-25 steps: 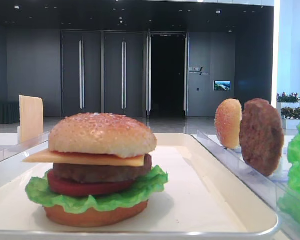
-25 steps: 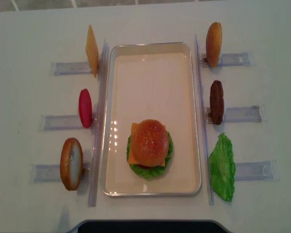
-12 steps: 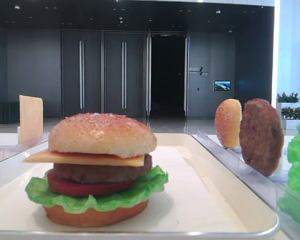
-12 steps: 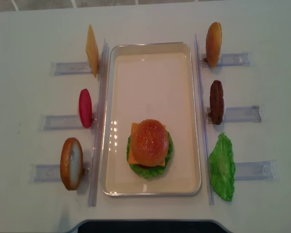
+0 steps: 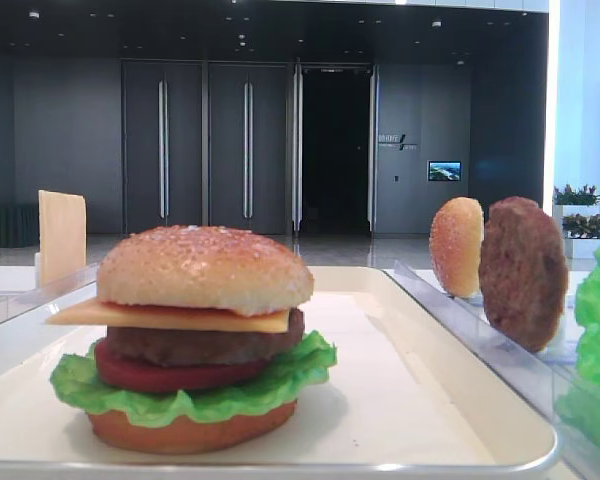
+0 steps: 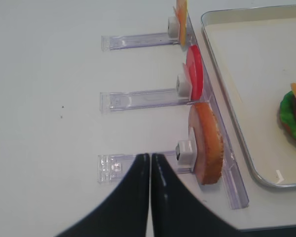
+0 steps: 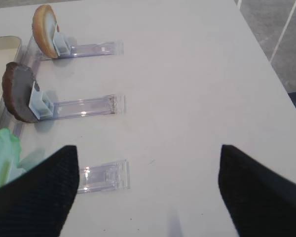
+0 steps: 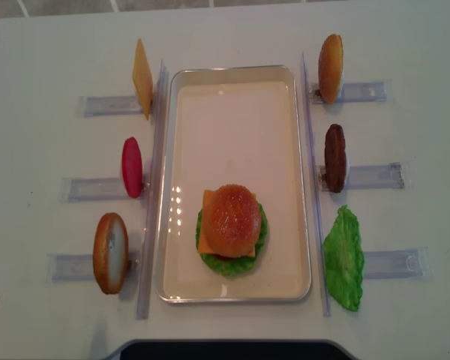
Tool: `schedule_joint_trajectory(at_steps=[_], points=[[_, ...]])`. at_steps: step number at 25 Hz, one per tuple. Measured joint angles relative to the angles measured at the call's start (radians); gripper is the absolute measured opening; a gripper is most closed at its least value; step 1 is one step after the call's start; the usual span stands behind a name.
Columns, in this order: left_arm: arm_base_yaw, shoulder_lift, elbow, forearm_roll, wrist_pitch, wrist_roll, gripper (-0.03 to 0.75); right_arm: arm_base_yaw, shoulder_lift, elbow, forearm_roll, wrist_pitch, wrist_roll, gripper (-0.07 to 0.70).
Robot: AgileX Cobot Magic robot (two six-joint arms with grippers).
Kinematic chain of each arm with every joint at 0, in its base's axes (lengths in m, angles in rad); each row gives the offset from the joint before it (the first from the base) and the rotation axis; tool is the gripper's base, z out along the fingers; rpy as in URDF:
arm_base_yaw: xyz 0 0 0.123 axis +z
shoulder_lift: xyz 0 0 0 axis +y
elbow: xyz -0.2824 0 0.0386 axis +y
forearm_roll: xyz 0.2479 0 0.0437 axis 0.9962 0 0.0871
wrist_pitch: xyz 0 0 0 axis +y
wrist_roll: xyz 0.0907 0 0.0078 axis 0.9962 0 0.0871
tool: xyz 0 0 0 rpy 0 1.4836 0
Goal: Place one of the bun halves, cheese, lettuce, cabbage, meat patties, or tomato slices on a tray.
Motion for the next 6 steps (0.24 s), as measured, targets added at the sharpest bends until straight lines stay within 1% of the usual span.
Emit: schedule_joint_trajectory(at_steps=[3, 4, 6], points=[[0.000, 0.000, 0.000, 0.000, 0.000, 0.000, -0.007, 0.000, 0.000, 0.000, 0.000, 0.000, 0.000, 0.577], [0.000, 0.000, 0.000, 0.000, 0.000, 0.000, 0.007, 0.000, 0.000, 0.000, 0.002, 0.000, 0.000, 0.577], [0.000, 0.000, 0.000, 0.000, 0.000, 0.000, -0.007, 0.000, 0.000, 0.000, 0.005, 0.000, 0.000, 0.577]])
